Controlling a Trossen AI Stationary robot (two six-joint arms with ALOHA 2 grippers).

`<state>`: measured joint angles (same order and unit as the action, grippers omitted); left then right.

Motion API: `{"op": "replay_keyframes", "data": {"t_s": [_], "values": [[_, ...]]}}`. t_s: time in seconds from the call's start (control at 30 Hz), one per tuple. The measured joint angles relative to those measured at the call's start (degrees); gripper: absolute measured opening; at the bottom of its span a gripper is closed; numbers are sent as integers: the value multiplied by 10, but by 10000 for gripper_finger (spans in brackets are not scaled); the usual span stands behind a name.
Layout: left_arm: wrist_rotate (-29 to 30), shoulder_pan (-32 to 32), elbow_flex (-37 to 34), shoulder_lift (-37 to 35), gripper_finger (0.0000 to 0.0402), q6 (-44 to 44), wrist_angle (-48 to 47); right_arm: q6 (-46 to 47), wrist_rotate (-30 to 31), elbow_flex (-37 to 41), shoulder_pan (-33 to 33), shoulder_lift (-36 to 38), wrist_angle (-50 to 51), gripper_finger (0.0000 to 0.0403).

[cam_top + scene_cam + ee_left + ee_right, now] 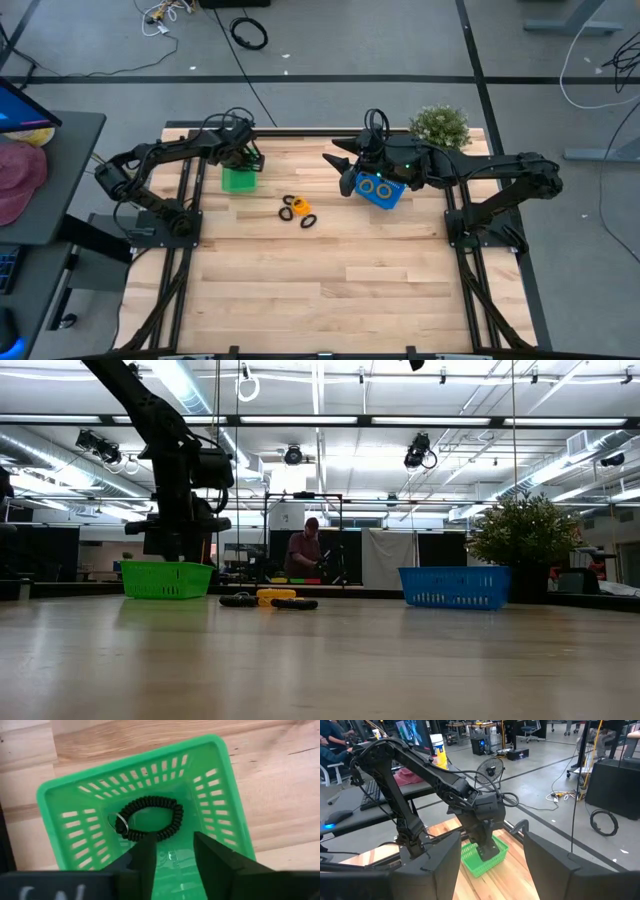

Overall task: Sort spring keychains
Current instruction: Put the black spring keychain into the green bin

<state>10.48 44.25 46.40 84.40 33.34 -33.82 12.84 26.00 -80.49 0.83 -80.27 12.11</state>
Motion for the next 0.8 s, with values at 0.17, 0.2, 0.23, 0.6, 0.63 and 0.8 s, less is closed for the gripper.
{"op": "replay_keyframes", "data": {"t_s": [0.17, 0.2, 0.23, 0.6, 0.63, 0.8], "values": [[0, -1, 0, -10, 185, -12, -1, 0, 0, 0, 0, 0, 0, 217], [4, -3, 0, -18, 191, -14, 0, 0, 0, 0, 0, 0, 0, 217], [12, -5, 0, -26, 197, -15, 0, 0, 0, 0, 0, 0, 1, 217], [86, -68, 0, -245, 199, 10, 5, 0, 0, 0, 0, 0, 6, 217], [93, -84, 0, -267, 197, 13, 11, 0, 0, 0, 0, 0, 6, 217], [136, -172, 0, -370, 188, -3, 67, 0, 0, 0, 0, 0, 12, 217]]}}
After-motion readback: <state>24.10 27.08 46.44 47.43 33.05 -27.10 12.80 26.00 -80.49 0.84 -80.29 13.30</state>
